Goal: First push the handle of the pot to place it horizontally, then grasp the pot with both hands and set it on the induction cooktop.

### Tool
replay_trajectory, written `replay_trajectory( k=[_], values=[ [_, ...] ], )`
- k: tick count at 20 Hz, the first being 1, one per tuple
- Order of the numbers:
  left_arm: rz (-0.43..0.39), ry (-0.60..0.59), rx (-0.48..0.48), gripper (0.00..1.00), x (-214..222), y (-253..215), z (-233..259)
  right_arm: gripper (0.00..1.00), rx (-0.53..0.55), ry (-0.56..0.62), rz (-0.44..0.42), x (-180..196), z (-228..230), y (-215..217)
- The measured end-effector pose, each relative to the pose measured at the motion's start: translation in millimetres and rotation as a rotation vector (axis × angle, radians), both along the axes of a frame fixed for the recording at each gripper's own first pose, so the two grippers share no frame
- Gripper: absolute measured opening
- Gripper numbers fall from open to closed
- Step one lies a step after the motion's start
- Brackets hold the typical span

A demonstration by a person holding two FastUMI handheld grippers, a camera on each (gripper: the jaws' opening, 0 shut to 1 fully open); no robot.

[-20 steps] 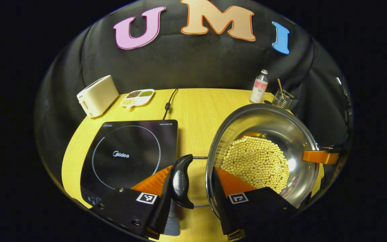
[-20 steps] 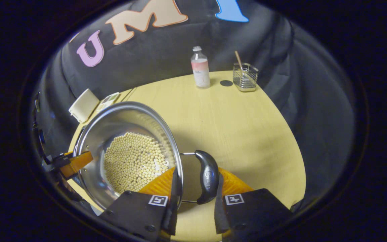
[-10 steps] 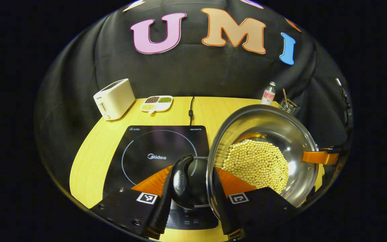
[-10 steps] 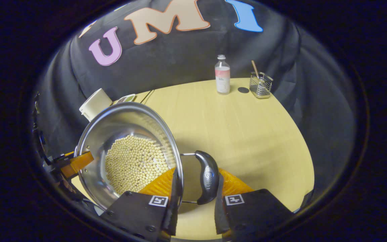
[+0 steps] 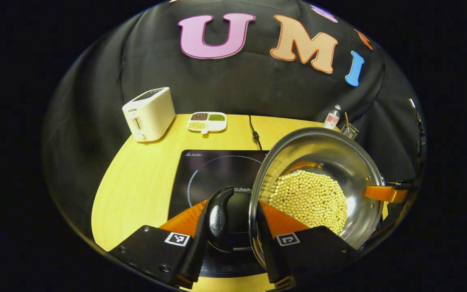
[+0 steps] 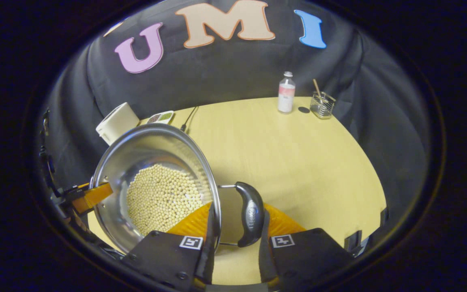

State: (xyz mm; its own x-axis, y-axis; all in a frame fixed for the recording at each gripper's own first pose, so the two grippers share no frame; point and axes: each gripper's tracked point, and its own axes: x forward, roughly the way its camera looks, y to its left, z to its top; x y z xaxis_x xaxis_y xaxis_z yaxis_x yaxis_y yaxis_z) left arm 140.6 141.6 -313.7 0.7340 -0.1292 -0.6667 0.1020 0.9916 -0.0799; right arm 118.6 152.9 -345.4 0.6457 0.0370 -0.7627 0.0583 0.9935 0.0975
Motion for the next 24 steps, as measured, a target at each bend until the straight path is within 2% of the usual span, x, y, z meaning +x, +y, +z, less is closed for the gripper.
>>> replay_trajectory(
  k=[5,6,14,19,24],
  values=[
    [0.012,0.009,0.040,0.63,11,39,3,0.41,0.030,0.018,0.033,13,-5,41],
    [0.014,0.016,0.062,0.62,14,46,2,0.47,0.048,0.025,0.037,18,-10,48],
    [0.046,0.037,0.124,0.62,33,82,-2,0.46,0.112,0.056,0.071,47,-34,89],
    [0.020,0.090,0.080,0.61,46,95,-27,0.46,0.068,0.089,0.031,45,-39,98],
    [-0.044,0.088,0.056,0.62,65,104,-42,0.46,0.049,0.087,-0.007,60,-46,112]
  ],
)
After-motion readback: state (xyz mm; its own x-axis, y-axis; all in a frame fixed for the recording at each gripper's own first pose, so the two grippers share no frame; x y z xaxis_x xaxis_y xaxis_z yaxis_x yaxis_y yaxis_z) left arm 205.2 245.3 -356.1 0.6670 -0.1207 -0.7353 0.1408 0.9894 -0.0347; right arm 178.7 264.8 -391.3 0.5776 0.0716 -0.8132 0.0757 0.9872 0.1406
